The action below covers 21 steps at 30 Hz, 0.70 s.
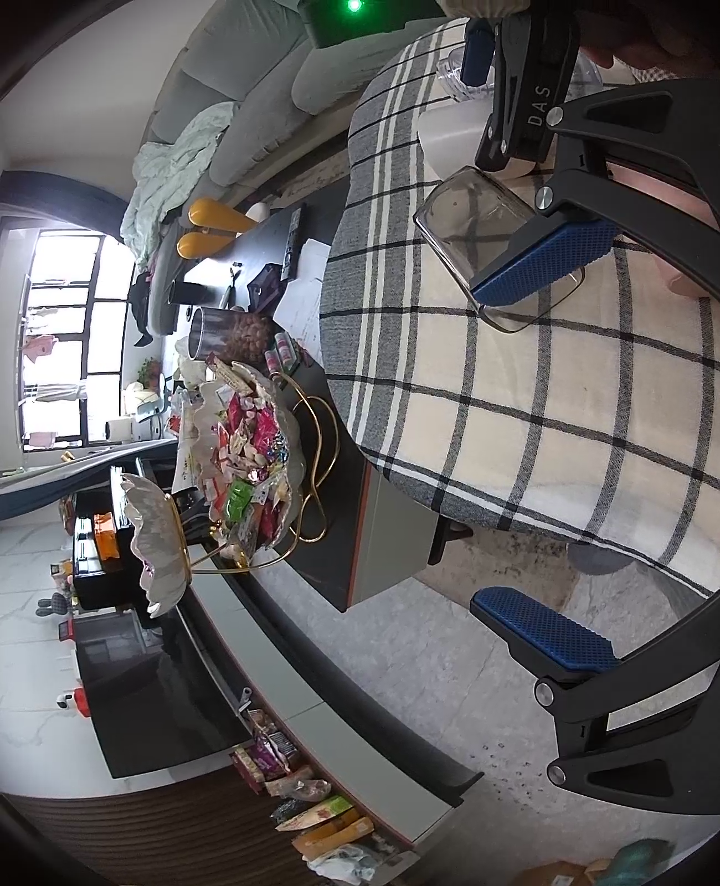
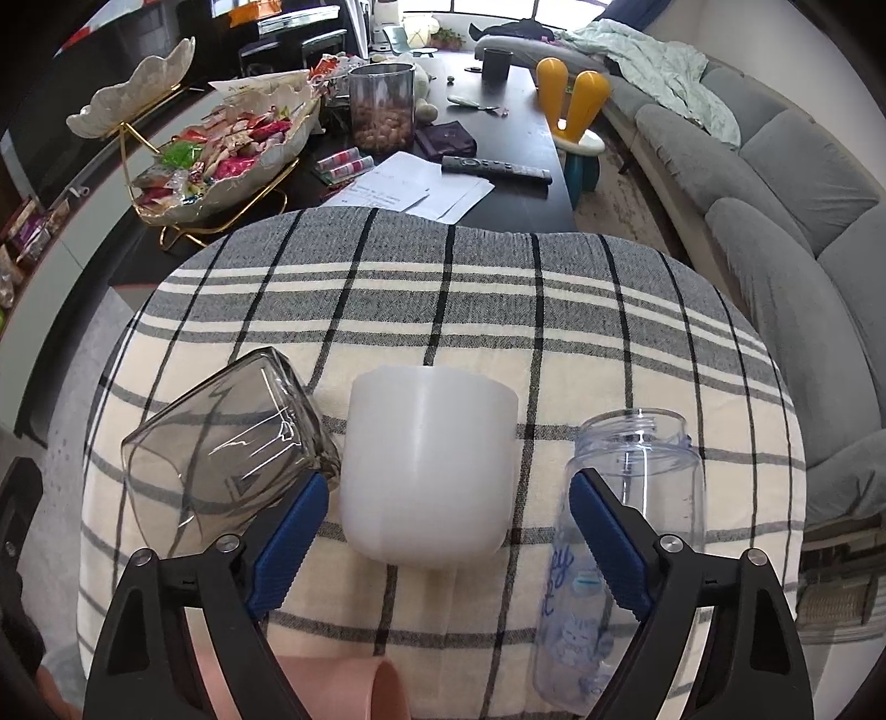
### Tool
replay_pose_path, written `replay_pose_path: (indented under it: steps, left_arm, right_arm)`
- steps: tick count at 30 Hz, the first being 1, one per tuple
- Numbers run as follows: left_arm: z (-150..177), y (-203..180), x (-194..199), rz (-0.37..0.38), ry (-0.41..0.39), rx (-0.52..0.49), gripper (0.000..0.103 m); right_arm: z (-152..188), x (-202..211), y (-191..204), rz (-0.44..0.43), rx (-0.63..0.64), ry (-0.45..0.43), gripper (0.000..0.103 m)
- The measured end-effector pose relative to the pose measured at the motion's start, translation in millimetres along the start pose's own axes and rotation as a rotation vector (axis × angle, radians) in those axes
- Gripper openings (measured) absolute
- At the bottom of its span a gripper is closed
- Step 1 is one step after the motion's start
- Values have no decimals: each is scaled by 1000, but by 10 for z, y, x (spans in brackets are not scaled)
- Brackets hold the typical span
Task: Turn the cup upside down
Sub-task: 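Move the right gripper to the upright white cup and close on it, then lift the white cup with the right gripper, set it before the left gripper, open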
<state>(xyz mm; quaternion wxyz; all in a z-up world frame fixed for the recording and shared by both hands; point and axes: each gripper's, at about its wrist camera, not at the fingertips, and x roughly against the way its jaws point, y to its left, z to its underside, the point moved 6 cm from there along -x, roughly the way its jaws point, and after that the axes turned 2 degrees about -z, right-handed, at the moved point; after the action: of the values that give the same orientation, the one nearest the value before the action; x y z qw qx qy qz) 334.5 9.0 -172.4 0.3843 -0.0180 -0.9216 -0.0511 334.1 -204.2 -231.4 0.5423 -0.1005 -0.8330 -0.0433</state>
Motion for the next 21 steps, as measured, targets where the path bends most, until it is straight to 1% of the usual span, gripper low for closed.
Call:
replay_pose_path:
  steps: [2, 3, 4, 6, 7, 15, 21]
  left_arm:
    - [-1, 0, -26, 3, 4, 4, 103]
    - [-2, 0, -36, 3, 6, 5, 103]
    - [2, -2, -40, 3, 6, 6, 103]
    - [0, -2, -38, 5, 7, 5, 103]
    - [-3, -3, -38, 5, 6, 6, 103]
    - [-13, -6, -43, 0, -2, 1, 103]
    - [-45, -10, 70, 5, -14, 3, 103]
  right_arm:
    - [-14, -34, -2, -5, -1, 11, 86]
    - [-13, -56, -5, -10, -4, 21, 84]
    - [-14, -76, -9, -16, -8, 28, 79]
    - [-12, -117, -1, -29, -9, 39, 75]
    - [-11, -135, 11, -37, -11, 45, 70]
    - [-10, -125, 34, -65, -24, 31, 69]
    - [-25, 90, -3, -60, -32, -12, 69]
